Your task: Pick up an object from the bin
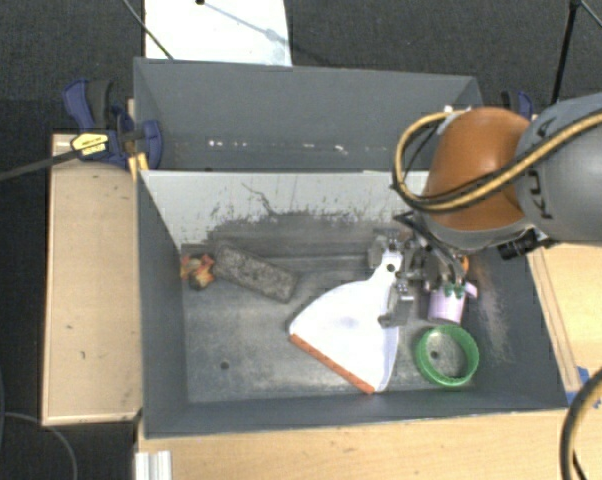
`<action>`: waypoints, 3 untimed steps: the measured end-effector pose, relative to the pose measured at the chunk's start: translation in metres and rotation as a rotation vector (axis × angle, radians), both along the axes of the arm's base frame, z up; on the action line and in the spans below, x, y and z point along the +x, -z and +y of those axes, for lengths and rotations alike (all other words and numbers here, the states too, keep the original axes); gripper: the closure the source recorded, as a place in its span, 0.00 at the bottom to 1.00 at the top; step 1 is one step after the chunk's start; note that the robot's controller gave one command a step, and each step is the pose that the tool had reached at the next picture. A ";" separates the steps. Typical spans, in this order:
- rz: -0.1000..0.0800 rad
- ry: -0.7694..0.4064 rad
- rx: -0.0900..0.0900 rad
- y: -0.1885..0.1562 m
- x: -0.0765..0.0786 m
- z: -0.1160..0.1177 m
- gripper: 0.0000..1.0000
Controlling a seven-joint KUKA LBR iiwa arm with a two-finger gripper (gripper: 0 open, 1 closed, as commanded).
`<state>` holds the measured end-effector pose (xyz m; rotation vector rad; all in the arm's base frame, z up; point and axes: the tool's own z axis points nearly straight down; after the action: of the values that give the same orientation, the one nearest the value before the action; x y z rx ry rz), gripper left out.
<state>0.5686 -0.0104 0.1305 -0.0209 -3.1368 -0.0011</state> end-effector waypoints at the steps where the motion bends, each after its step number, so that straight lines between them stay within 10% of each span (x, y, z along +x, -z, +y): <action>1: -0.008 0.000 0.000 -0.005 0.002 0.000 0.00; 2: -0.013 -0.019 -0.001 0.039 0.009 0.011 0.00; 3: -0.011 -0.219 0.001 0.059 0.008 0.031 1.00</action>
Offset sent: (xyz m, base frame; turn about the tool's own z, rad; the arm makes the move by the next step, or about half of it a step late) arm 0.0084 0.0153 -0.0605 -0.0236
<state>0.5763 0.0207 0.0715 0.3236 -3.1314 -0.0019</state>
